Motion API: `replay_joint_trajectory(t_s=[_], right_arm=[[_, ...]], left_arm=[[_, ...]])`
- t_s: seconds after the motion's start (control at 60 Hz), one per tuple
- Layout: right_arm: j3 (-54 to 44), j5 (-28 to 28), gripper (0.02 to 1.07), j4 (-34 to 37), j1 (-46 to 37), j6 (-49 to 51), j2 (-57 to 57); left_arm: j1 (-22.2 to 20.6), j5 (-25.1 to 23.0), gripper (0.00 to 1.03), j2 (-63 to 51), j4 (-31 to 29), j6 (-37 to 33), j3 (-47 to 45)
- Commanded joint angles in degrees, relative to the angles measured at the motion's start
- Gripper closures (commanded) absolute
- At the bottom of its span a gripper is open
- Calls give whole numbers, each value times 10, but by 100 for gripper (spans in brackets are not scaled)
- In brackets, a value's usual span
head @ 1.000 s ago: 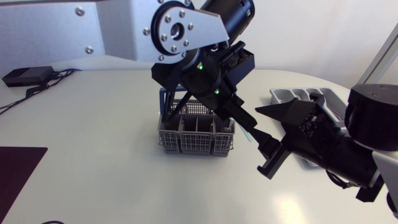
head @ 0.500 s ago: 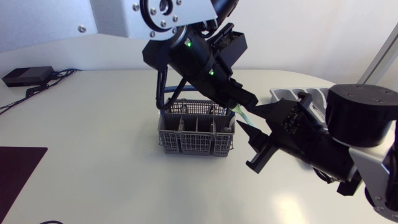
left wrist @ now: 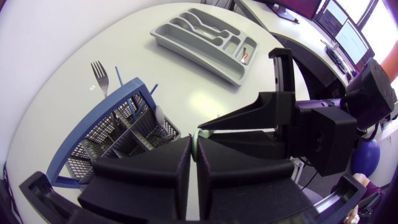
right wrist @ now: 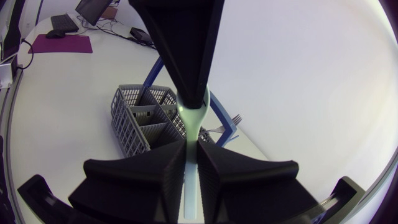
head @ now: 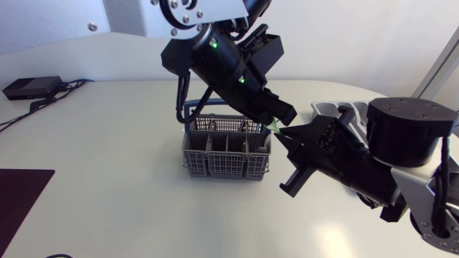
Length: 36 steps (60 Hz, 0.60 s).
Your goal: Sort the cutlery from the basket into the organizer compartments.
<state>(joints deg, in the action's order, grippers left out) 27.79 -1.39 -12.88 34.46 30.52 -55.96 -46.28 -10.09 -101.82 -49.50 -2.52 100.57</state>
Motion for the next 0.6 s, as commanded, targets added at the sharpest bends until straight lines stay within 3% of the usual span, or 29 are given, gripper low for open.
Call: replay_joint_trajectory(t_s=[0.0,0.2,0.3,0.35,0.383,0.433,0.5,0.583], right_arm=[[-4,-1,100,-8,4,10,-5],[-6,0,101,-4,4,10,0],[-8,2,101,1,4,11,3],[-7,6,101,9,4,11,5],[-9,9,101,11,3,11,7],[-8,17,101,22,-2,11,12],[-8,34,101,40,-13,12,22],[-12,60,101,63,-34,23,37]], left_arm=[[5,-11,100,-16,-4,15,23],[5,-16,97,-17,-4,18,29],[9,-17,73,-16,-4,20,35],[14,-17,46,-14,-3,18,41],[15,-17,39,-12,-3,18,44],[22,-17,20,-4,0,16,46],[32,-17,8,7,13,15,45],[49,-17,7,21,35,15,44]])
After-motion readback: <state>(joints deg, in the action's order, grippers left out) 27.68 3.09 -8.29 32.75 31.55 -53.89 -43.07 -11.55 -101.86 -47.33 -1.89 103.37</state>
